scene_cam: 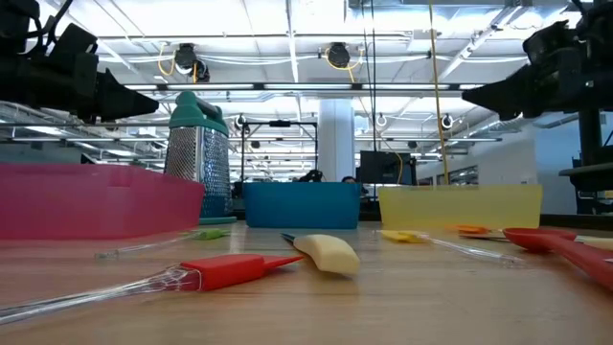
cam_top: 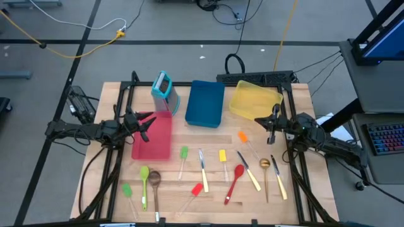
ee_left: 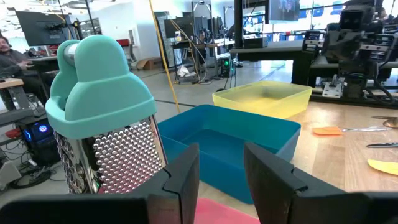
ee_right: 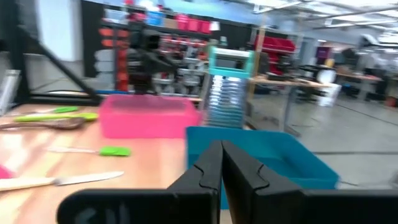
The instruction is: Pick & Place Kitchen Items
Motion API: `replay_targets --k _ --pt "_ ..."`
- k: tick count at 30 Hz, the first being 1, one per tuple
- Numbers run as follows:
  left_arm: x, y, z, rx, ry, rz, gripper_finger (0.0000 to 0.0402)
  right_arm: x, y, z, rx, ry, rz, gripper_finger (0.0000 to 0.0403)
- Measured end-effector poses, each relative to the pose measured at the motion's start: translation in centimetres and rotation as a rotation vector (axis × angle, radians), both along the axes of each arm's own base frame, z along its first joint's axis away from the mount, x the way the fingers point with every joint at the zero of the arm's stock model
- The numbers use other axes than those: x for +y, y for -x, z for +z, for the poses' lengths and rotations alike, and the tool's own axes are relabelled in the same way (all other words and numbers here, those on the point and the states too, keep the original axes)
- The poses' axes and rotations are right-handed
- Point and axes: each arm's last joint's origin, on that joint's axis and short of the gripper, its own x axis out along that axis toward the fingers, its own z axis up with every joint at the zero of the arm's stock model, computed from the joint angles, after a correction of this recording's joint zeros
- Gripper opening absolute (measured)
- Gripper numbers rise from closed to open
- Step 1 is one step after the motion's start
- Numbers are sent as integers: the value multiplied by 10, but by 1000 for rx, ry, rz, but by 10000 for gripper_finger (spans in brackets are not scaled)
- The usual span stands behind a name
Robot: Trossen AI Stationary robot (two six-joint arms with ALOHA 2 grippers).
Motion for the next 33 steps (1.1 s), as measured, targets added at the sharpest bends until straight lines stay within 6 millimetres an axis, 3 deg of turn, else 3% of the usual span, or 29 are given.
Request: replay_targets --k 11,33 --pt "0 0 0 1 0 0 127 -18 8 0 5 -3 -208 4" --pt "0 0 0 0 0 0 127 -14 6 -1 8 -4 -157 4"
